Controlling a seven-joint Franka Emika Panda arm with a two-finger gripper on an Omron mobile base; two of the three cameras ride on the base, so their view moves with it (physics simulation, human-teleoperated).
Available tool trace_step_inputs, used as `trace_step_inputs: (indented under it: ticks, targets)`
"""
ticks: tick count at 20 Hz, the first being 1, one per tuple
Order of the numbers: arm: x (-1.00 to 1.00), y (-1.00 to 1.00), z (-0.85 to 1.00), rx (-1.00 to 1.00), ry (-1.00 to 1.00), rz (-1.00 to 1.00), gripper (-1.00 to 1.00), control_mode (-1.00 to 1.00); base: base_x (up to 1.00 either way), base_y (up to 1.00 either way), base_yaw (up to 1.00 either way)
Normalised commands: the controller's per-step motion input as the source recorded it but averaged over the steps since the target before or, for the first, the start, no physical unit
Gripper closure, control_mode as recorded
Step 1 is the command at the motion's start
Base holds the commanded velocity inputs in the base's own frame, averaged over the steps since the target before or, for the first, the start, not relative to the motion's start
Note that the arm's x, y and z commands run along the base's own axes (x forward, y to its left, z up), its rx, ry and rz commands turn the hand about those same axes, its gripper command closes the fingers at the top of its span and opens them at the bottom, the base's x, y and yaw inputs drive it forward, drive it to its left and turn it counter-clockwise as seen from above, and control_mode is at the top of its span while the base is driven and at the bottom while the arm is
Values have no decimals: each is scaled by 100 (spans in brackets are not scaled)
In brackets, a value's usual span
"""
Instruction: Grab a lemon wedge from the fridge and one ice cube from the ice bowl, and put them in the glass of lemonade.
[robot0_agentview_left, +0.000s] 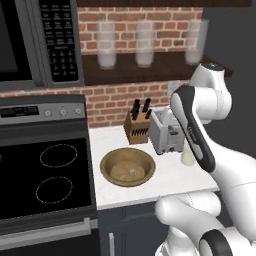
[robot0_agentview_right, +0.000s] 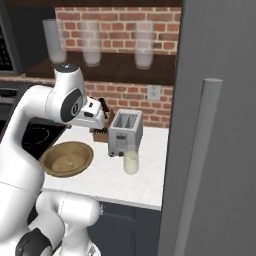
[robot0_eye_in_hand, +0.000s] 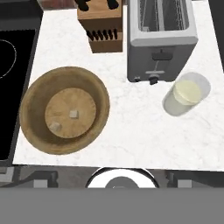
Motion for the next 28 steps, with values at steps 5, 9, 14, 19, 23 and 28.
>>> trace_step_inputs:
  ticks: [5, 9, 14, 19, 23, 28]
  targets:
    - [0, 0, 0, 0, 0, 0, -100, 100, 69, 22, 0]
    - [21, 25, -29, 0, 13, 0, -100, -100, 23, 17, 0]
    - [29, 79, -57, 0, 28, 0, -100, -100, 0, 0, 0]
    - [10, 65, -43, 0, 30, 4, -100, -100, 0, 0, 0]
    - [-5, 41, -28, 0, 17, 20, -100, -100, 0, 0, 0]
    - [-10, 18, -5, 5, 12, 6, -100, -100, 0, 0, 0]
